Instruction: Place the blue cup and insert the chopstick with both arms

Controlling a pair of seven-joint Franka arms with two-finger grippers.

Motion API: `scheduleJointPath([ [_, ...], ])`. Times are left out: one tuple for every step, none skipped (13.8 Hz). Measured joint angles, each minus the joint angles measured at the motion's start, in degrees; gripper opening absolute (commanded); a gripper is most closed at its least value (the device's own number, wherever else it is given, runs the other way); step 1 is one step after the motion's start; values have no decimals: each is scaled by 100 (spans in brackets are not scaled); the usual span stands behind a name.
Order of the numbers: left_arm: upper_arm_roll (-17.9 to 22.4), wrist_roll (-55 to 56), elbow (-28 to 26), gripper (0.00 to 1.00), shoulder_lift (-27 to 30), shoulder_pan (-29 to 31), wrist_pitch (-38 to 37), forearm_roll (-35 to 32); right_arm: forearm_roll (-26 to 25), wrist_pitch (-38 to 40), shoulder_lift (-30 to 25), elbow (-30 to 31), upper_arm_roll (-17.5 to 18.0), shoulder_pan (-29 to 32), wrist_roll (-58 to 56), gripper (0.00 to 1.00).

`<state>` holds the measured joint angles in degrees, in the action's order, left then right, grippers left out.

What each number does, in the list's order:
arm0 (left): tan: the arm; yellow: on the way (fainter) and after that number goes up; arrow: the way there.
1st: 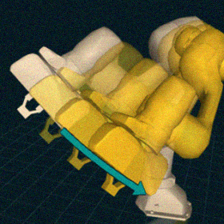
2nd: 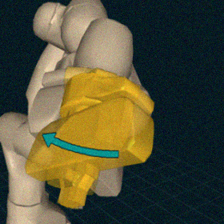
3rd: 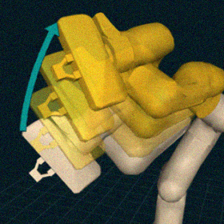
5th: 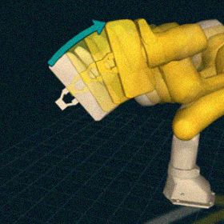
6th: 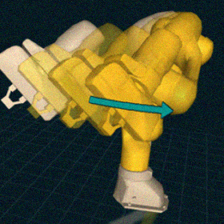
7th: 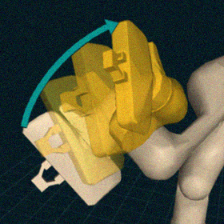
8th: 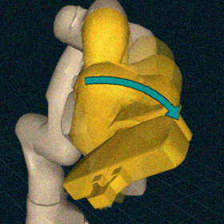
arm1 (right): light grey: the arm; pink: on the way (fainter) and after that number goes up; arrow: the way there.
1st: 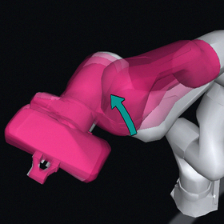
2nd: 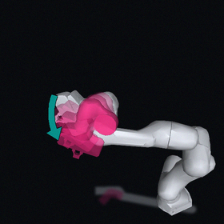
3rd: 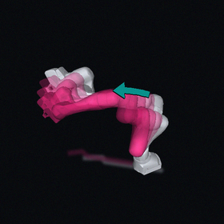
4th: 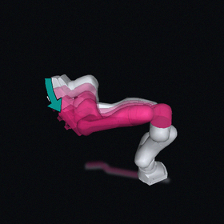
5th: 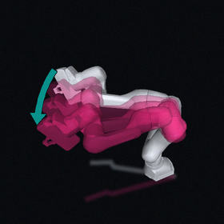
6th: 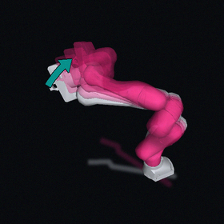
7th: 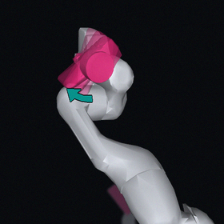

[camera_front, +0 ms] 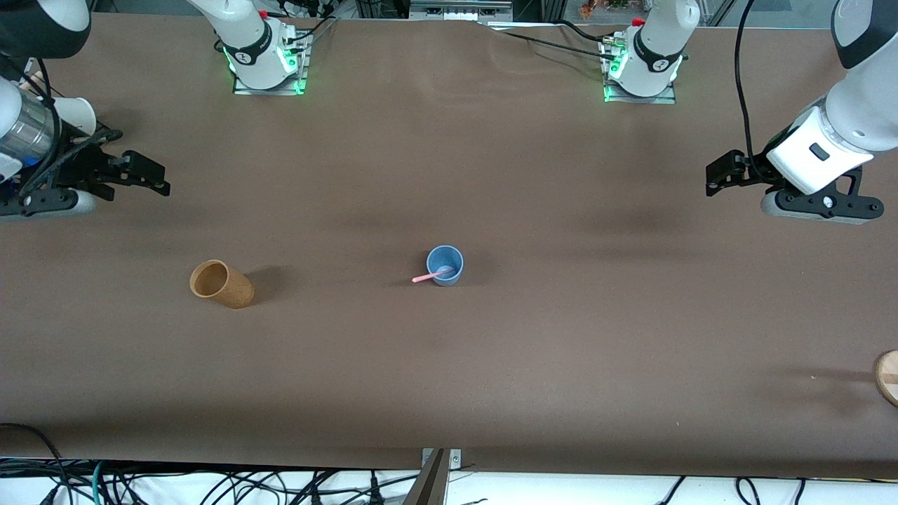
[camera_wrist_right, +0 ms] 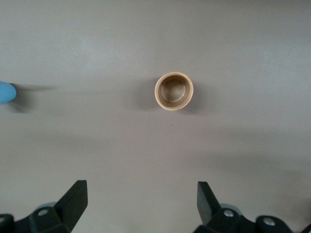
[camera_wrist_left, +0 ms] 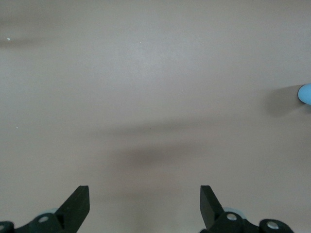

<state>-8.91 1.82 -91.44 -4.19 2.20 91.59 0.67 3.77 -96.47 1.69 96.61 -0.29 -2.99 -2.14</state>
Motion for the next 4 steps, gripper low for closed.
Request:
scheduleJointPath([
  [0, 0, 0, 100, 0, 0, 0, 0, -17, -28, -88, 96, 36, 28, -16, 100],
  [0, 0, 0, 100, 0, 0, 0, 0, -23, -28, -143, 124, 49, 38, -22, 100],
  [0, 0, 0, 100, 0, 0, 0, 0, -24, -25, -179, 126, 53, 43, -23, 100],
  [0, 0, 0, 100, 0, 0, 0, 0, -25, -24, -205, 126, 54, 47, -23, 100],
])
